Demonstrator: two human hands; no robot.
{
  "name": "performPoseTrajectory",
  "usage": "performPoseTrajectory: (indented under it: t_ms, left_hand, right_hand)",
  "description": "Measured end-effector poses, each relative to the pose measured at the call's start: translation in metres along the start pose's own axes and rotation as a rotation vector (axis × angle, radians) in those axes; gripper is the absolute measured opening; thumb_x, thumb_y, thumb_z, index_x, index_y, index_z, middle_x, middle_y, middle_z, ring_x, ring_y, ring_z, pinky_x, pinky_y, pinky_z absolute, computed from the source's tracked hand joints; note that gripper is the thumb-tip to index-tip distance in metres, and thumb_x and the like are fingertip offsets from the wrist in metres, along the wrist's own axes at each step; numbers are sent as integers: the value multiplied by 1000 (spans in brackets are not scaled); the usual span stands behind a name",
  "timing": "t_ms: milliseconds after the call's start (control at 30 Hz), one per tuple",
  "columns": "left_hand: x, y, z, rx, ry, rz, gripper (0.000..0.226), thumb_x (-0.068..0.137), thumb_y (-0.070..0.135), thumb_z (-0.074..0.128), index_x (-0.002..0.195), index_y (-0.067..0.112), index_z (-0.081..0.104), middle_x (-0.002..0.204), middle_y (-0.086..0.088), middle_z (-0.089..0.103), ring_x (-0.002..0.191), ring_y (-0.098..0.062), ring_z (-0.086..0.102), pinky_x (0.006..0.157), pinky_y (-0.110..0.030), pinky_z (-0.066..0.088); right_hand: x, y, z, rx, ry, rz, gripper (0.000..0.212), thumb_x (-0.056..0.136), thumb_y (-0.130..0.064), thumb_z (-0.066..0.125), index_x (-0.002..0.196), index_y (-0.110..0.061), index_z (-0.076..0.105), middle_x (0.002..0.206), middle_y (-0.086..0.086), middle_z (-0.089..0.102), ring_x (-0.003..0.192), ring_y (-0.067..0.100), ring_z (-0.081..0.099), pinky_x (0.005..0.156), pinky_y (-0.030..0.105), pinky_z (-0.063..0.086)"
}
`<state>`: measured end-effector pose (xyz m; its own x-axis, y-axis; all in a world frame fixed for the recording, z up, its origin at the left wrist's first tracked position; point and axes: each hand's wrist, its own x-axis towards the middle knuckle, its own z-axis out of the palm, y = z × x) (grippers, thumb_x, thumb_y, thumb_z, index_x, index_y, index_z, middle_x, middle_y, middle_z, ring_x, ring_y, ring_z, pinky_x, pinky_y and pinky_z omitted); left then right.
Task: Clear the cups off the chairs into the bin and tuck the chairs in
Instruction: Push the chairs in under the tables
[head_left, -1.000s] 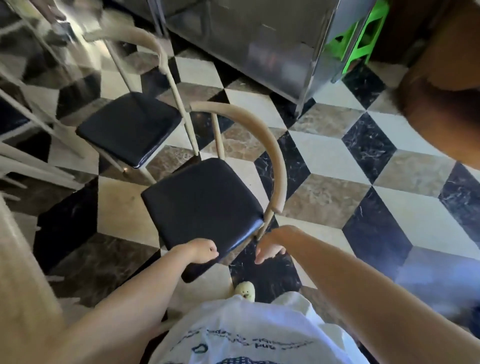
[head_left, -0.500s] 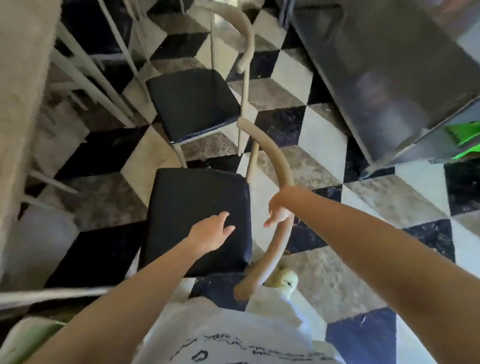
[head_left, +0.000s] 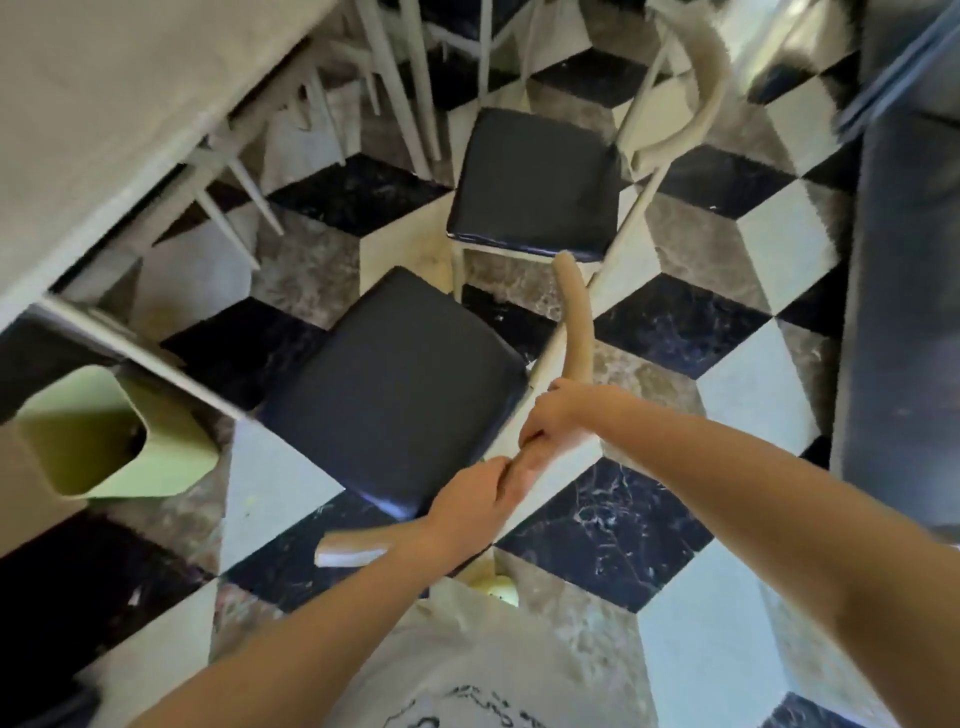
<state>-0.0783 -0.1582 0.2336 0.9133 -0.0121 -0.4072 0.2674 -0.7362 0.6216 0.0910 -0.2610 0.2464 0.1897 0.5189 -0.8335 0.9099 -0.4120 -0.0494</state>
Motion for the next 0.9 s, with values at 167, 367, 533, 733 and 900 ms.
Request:
performPoseTrajectory:
  t_ms: [167,367,533,733,900]
  left_hand:
    - [-1,-3,24,121,56,-116,52,94,58,32,124,19,50,115,-2,66,101,-24,63,85,-36,51]
    - [-1,-4,30,246,155,-222,54,92,64,33,111,19,56,106,0,67,93,-22,65,82,-38,53]
    - [-2,7,36,385,245,-314,54,89,68,33,100,22,59,92,4,68,77,-19,65,70,-34,56]
    - [-1,10,37,408,307,-327,48,88,67,39,98,25,59,89,8,66,72,-13,61,60,-24,45]
    - [2,9,42,442,357,-375,52,84,71,37,91,26,61,83,9,66,70,-14,61,59,-24,43]
  right_hand:
    - [-1,28,-11,-59,6,-135,62,83,-73,41,132,-36,52,125,-11,58,119,17,46,109,35,26]
    - [-9,59,-15,-3,109,-215,60,79,-69,53,126,-33,56,120,-7,62,115,19,51,101,33,34]
    - [0,74,-6,-11,195,-220,74,62,-85,47,113,-34,62,105,-7,64,103,17,55,95,35,40]
    - [5,80,-1,-29,295,-265,70,65,-83,47,109,-32,66,102,-9,65,96,14,55,90,33,40]
    - [3,85,5,-4,395,-333,53,76,-69,55,108,-29,68,107,-8,64,104,15,53,95,34,36]
